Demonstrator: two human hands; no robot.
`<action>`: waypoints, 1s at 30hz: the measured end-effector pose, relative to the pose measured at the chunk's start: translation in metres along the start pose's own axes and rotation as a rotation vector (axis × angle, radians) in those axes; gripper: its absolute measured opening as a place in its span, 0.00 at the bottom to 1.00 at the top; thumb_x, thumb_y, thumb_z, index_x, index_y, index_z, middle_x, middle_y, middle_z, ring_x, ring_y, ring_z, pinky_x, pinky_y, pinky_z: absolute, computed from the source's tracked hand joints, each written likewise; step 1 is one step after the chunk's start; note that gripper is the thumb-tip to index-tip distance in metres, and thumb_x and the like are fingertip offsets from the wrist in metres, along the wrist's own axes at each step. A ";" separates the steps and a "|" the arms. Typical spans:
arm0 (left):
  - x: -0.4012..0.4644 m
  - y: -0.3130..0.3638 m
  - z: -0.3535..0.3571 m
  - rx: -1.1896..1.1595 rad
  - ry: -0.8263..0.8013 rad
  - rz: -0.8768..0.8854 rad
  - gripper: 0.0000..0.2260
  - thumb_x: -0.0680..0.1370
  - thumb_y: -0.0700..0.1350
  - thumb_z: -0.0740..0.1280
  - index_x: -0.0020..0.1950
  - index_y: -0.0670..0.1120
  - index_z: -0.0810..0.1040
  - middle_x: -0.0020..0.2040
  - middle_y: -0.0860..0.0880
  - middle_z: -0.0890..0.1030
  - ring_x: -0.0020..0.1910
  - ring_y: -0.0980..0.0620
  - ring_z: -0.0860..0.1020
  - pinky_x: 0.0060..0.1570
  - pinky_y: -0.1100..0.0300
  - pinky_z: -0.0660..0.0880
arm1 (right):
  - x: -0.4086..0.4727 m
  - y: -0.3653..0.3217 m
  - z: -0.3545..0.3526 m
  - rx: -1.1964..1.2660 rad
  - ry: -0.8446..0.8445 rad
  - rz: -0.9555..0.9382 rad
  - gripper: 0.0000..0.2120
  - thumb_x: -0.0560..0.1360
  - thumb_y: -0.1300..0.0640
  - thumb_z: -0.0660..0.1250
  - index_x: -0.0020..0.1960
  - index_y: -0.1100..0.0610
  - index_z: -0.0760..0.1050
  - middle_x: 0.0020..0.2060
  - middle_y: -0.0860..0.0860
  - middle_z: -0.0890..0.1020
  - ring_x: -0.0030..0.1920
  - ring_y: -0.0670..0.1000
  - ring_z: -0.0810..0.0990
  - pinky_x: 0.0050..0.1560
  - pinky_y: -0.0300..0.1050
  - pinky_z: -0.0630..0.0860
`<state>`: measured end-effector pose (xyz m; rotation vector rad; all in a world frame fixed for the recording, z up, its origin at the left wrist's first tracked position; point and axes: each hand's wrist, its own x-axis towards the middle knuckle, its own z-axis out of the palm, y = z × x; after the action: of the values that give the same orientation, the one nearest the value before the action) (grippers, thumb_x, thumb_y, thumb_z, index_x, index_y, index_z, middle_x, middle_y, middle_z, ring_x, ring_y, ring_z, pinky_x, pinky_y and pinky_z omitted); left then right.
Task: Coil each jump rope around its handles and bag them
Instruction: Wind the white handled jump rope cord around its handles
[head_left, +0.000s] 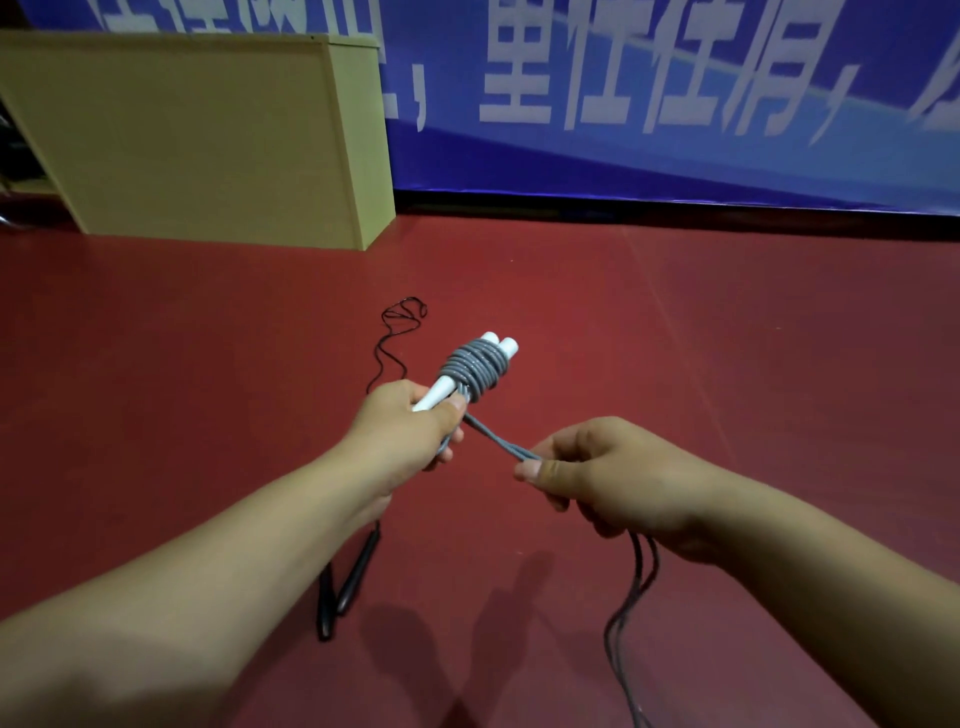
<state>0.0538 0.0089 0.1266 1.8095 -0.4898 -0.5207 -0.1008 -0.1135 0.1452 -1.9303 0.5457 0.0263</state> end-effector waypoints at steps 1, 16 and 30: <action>0.002 -0.003 -0.002 0.026 0.011 -0.011 0.07 0.79 0.45 0.68 0.43 0.44 0.76 0.33 0.48 0.80 0.27 0.54 0.74 0.31 0.61 0.72 | 0.000 -0.001 0.000 -0.012 0.018 -0.005 0.11 0.78 0.51 0.68 0.44 0.59 0.80 0.27 0.46 0.74 0.26 0.47 0.66 0.26 0.39 0.64; -0.002 -0.014 -0.001 0.610 -0.286 0.146 0.07 0.72 0.49 0.76 0.38 0.49 0.80 0.30 0.52 0.80 0.27 0.54 0.73 0.30 0.63 0.67 | 0.007 0.007 -0.010 -0.115 0.396 -0.108 0.15 0.78 0.49 0.66 0.39 0.58 0.80 0.26 0.47 0.71 0.24 0.43 0.65 0.27 0.38 0.63; -0.019 0.006 -0.003 0.335 -0.823 0.223 0.03 0.76 0.40 0.72 0.48 0.45 0.80 0.38 0.52 0.82 0.37 0.56 0.77 0.40 0.63 0.73 | 0.007 0.016 -0.026 -0.129 0.429 -0.066 0.13 0.70 0.46 0.75 0.38 0.56 0.82 0.37 0.53 0.84 0.39 0.51 0.81 0.42 0.46 0.77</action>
<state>0.0398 0.0201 0.1349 1.7601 -1.3883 -1.0753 -0.1064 -0.1442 0.1410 -2.0884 0.7770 -0.4116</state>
